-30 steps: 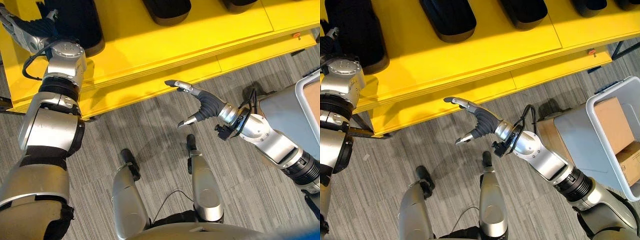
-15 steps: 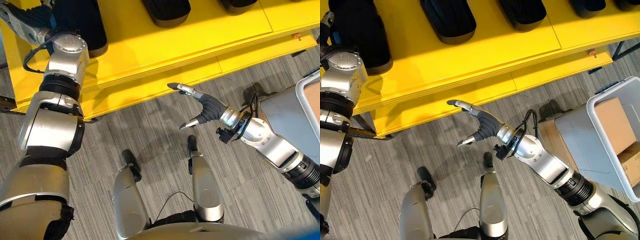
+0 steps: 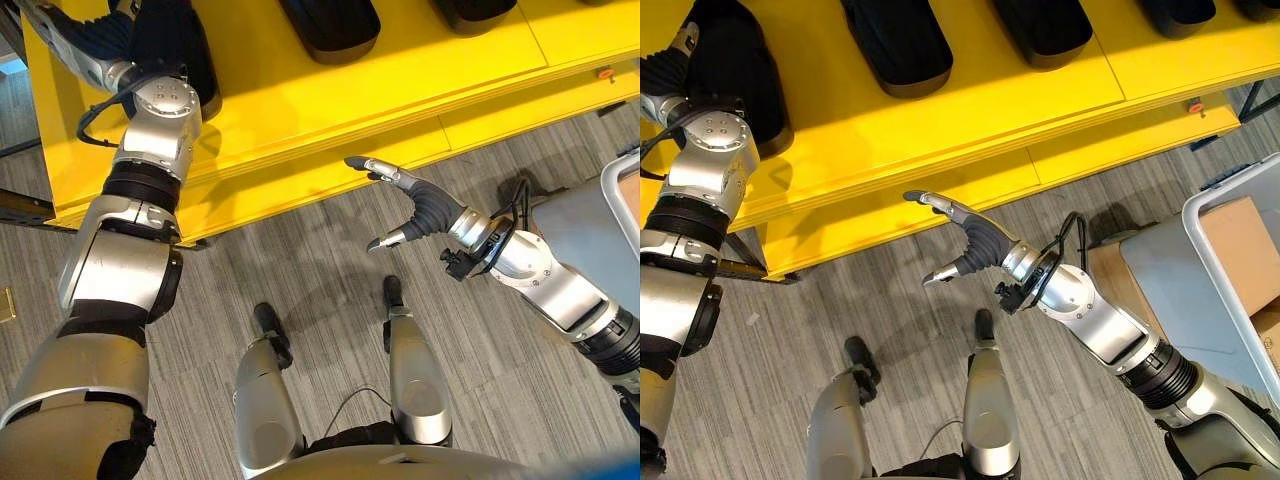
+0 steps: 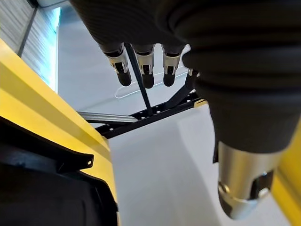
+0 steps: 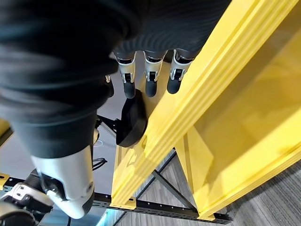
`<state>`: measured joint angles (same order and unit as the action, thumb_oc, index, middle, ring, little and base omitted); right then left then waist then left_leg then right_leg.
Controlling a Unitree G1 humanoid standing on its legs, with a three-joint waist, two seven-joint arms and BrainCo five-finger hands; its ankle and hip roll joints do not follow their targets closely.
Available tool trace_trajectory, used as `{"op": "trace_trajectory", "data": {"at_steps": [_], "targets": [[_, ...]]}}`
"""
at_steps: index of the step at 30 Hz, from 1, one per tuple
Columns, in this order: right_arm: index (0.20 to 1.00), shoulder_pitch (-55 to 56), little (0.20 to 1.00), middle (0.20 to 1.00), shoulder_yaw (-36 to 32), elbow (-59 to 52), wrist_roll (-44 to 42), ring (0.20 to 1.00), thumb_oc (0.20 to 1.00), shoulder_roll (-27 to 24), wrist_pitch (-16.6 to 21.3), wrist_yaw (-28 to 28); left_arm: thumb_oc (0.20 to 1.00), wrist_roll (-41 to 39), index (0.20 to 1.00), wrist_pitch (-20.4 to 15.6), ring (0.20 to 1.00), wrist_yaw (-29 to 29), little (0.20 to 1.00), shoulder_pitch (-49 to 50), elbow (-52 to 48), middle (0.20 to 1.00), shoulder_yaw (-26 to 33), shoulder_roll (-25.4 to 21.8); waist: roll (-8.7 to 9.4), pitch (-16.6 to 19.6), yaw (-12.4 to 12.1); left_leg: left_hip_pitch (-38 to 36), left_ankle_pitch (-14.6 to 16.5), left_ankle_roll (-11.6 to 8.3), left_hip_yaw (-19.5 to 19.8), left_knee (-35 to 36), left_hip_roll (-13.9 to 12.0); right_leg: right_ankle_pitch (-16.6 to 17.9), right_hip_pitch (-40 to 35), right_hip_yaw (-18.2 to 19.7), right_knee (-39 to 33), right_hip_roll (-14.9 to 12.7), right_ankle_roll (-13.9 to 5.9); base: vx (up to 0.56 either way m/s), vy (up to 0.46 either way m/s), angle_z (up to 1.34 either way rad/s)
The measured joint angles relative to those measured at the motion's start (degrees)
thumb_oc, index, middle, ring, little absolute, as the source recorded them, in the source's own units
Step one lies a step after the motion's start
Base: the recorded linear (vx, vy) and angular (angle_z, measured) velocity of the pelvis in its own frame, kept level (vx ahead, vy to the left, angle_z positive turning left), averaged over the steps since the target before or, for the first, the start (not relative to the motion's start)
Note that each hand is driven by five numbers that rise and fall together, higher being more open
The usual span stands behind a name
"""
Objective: Move parts from the plastic box to the shelf.
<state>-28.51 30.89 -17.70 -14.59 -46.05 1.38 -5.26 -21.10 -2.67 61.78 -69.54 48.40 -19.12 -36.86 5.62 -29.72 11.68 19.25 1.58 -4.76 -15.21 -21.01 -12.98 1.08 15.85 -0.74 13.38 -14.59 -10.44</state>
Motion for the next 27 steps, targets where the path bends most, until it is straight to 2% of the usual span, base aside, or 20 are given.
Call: {"op": "trace_trajectory", "data": {"at_steps": [5,9,10,13,15,17,20,24,25,26,27], "targets": [[1.000,3.50,1.000,1.000,-1.56,-0.48,0.37,1.000,1.000,0.15,0.55,0.01,1.000,4.91,1.000,-2.45,1.000,2.59,1.000,5.73,-7.23,1.000,1.70,0.81,-0.54,0.27,-0.37,-2.11,-1.71,-0.32,-0.14,3.04,0.19,-0.03,-0.98,-0.38,-0.46,0.14,0.05,-0.03,-0.083,0.02],[1.000,6.54,1.000,1.000,-1.60,-0.49,2.55,1.000,1.000,0.44,1.68,0.15,1.000,5.49,1.000,-4.66,1.000,3.80,1.000,15.33,-12.18,1.000,7.50,6.51,-2.47,1.35,-1.03,-4.69,-2.76,-0.85,0.24,6.08,0.14,-0.35,-3.21,-1.54,-1.35,0.49,0.51,0.02,-0.068,0.07],[1.000,6.53,1.000,1.000,-2.00,-0.50,2.55,1.000,1.000,0.46,2.41,0.46,1.000,8.26,1.000,-5.41,1.000,4.41,1.000,18.49,-14.61,1.000,8.24,8.44,-3.16,1.85,-1.83,-5.33,-3.41,-1.03,0.30,7.21,0.11,-0.51,-3.45,-1.74,-1.35,0.69,0.74,0.01,-0.081,0.05],[1.000,6.50,1.000,1.000,-3.28,-0.50,2.96,1.000,1.000,1.04,2.70,0.67,1.000,11.37,1.000,-5.52,1.000,4.30,1.000,19.42,-18.53,1.000,8.37,8.57,-3.34,1.98,-2.76,-6.54,-4.54,-1.09,0.59,8.97,0.32,-0.58,-4.24,-2.29,-1.40,0.74,0.86,0.00,-0.077,0.08],[1.000,6.63,1.000,1.000,-3.44,-0.50,4.32,1.000,1.000,1.26,2.89,0.80,1.000,13.58,1.000,-5.54,1.000,3.96,1.000,20.72,-25.24,1.000,8.40,8.44,-3.66,2.48,-3.51,-7.39,-4.83,-1.15,0.88,9.82,0.45,-0.74,-5.13,-2.69,-1.66,0.72,0.84,0.01,-0.084,0.12],[1.000,8.03,1.000,1.000,-3.45,-0.49,5.93,1.000,1.000,3.28,3.00,0.98,1.000,16.10,1.000,-5.58,1.000,2.76,1.000,26.34,-36.59,1.000,8.04,8.70,-4.40,4.59,-3.69,-8.76,-5.62,-1.33,1.71,12.02,0.82,-0.92,-6.94,-4.07,-2.83,0.66,0.81,0.00,-0.086,0.22],[1.000,9.94,1.000,1.000,-3.44,-0.50,7.35,1.000,1.000,4.61,3.92,1.32,1.000,18.23,1.000,-5.21,1.000,-0.69,1.000,35.57,-46.31,1.000,7.90,10.42,-5.87,8.75,-5.71,-11.38,-6.38,-1.70,2.33,14.61,1.06,-1.86,-9.42,-5.33,-3.50,0.68,0.70,0.01,-0.123,0.18],[1.000,11.13,1.000,1.000,-2.98,-0.83,10.33,1.000,1.000,5.94,4.62,2.13,1.000,18.53,1.000,-3.92,1.000,-6.56,1.000,52.59,-62.37,1.000,6.84,14.94,-6.36,14.08,-9.59,-14.83,-7.10,-2.15,4.98,17.34,1.09,-4.30,-13.79,-8.76,-3.31,0.78,0.75,0.00,-0.179,0.38],[1.000,12.12,1.000,1.000,-2.93,-3.36,12.20,1.000,1.000,6.11,4.65,2.08,1.000,18.48,1.000,-3.82,1.000,-10.97,1.000,64.48,-71.25,1.000,6.77,17.99,-6.76,16.33,-12.16,-16.86,-7.58,-2.20,6.54,19.03,0.94,-5.40,-16.35,-10.81,-3.62,1.14,0.87,-0.07,-0.148,0.52],[1.000,12.88,1.000,1.000,-2.71,-3.70,12.86,1.000,1.000,6.14,4.69,1.94,1.000,18.42,1.000,-3.81,1.000,-11.98,1.000,66.83,-71.30,1.000,7.21,17.87,-6.59,17.93,-13.95,-16.86,-7.35,-1.83,7.09,19.31,0.80,-6.16,-16.38,-11.32,-3.27,1.31,1.05,-0.09,-0.117,0.50],[1.000,12.49,1.000,1.000,-2.51,-3.86,13.78,1.000,1.000,5.00,4.97,0.63,1.000,17.96,1.000,-3.78,1.000,-15.71,1.000,66.61,-70.13,1.000,7.60,16.13,-6.38,18.59,-15.63,-16.48,-8.11,-1.53,7.76,19.90,0.70,-6.22,-16.42,-11.81,-2.55,1.41,1.06,-0.12,-0.126,0.30]]}}
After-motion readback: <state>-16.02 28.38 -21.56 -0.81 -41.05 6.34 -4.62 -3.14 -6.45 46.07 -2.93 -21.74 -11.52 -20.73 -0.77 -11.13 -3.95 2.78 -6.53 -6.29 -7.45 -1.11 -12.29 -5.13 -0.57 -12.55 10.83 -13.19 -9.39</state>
